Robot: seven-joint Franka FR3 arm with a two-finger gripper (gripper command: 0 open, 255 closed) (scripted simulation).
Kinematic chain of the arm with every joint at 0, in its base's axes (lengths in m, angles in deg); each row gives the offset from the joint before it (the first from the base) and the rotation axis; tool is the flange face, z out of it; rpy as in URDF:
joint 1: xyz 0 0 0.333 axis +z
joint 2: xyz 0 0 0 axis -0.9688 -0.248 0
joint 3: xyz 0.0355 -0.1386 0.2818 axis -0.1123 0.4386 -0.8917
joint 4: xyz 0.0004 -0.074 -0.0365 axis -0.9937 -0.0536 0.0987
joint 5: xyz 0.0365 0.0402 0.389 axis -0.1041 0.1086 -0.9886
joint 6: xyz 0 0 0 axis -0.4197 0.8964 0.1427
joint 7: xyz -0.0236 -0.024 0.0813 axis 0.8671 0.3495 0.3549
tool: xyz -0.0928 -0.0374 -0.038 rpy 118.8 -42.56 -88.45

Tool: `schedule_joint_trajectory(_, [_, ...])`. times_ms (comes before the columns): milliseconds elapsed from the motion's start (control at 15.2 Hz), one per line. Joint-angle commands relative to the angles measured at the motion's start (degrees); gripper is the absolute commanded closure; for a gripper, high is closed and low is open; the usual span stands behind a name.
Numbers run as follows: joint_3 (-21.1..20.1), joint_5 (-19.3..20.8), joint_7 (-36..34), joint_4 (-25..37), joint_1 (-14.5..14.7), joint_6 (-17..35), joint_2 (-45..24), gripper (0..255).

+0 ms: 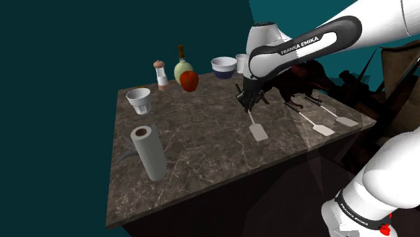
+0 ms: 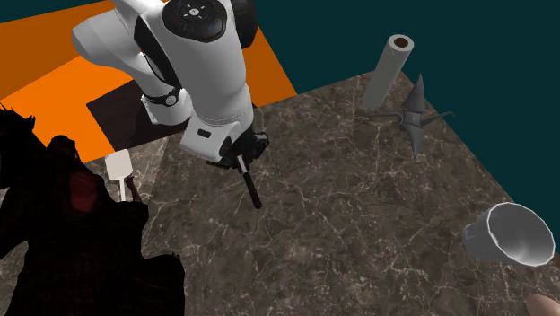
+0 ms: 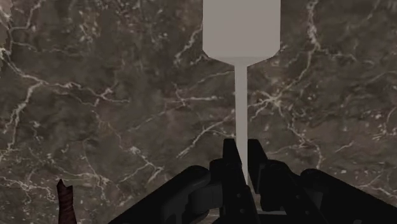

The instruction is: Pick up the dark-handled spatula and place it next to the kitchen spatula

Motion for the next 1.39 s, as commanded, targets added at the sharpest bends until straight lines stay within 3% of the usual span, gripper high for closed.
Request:
schedule_joint_trajectory(0, [0.9,-0.5,1.5,-4.5,-0.3,0.0,4.5,255])
schedule_joint_trajectory(462, [5.0,-0.1,7.1,-17.7,-1.8,-2.5,20.3,255])
schedule_joint_trajectory(858, [9.3,2.6,12.2,-27.0,-4.8,-8.0,35.1,255])
schedule_joint_trajectory(1320, [9.9,3.1,12.7,-31.5,-5.3,-3.0,34.6,255])
